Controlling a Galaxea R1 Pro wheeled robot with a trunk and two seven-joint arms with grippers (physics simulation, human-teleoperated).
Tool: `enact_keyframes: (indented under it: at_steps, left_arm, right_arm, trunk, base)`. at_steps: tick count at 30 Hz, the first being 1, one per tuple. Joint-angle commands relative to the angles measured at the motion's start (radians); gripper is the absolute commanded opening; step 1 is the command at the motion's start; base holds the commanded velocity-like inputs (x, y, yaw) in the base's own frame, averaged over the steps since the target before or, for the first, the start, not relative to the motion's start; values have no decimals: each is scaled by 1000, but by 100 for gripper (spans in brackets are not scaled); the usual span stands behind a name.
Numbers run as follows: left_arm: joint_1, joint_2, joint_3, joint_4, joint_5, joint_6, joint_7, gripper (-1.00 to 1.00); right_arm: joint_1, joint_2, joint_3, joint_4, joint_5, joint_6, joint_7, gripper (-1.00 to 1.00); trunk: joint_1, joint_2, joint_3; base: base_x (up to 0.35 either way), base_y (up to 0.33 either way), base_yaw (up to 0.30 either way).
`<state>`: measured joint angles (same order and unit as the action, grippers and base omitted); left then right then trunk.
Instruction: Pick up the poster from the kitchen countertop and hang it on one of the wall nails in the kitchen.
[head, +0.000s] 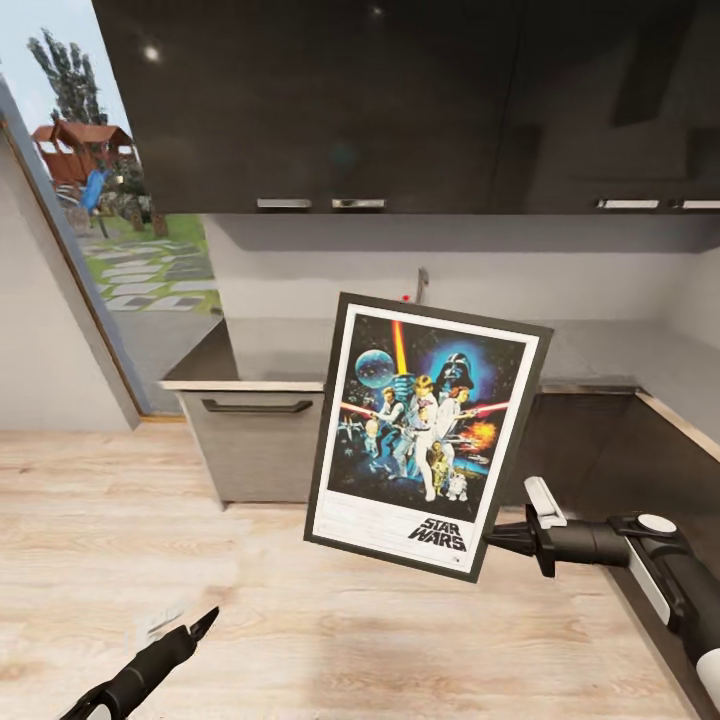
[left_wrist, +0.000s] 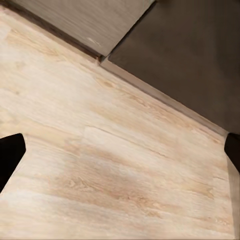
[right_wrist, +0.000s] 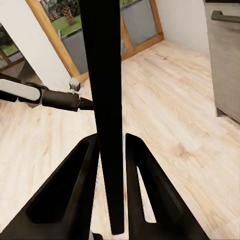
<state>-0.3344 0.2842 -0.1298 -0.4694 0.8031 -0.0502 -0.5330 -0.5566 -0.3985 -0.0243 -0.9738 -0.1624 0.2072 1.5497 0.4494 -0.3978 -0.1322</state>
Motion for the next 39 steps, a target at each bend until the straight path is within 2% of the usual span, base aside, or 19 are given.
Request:
enact_keyframes:
  at_steps: [1, 11, 29, 39]
  left_arm:
    - [-1, 1, -8, 2, 8, -5, -1, 100]
    - [-1, 1, -5, 2, 8, -4, -26, 100]
    - [-1, 1, -5, 3, 8, -1, -30, 100]
    - [-1, 1, -7, 3, 7, 0, -29, 100]
  right_arm:
    - [-1, 0, 0, -1, -2, 14, 6, -100]
    - [0, 0, 0, -2, -2, 14, 6, -100]
    - [0, 0, 0, -2, -2, 14, 6, -100]
    - [0, 0, -2, 0, -2, 14, 6, -100]
  trunk:
    - [1, -2, -2]
    - [1, -2, -2]
    - [1, -2, -2]
    - [1, -2, -2]
  base:
    - [0, 293, 292]
    - [0, 294, 292]
    - [76, 294, 292]
    - [163, 291, 89]
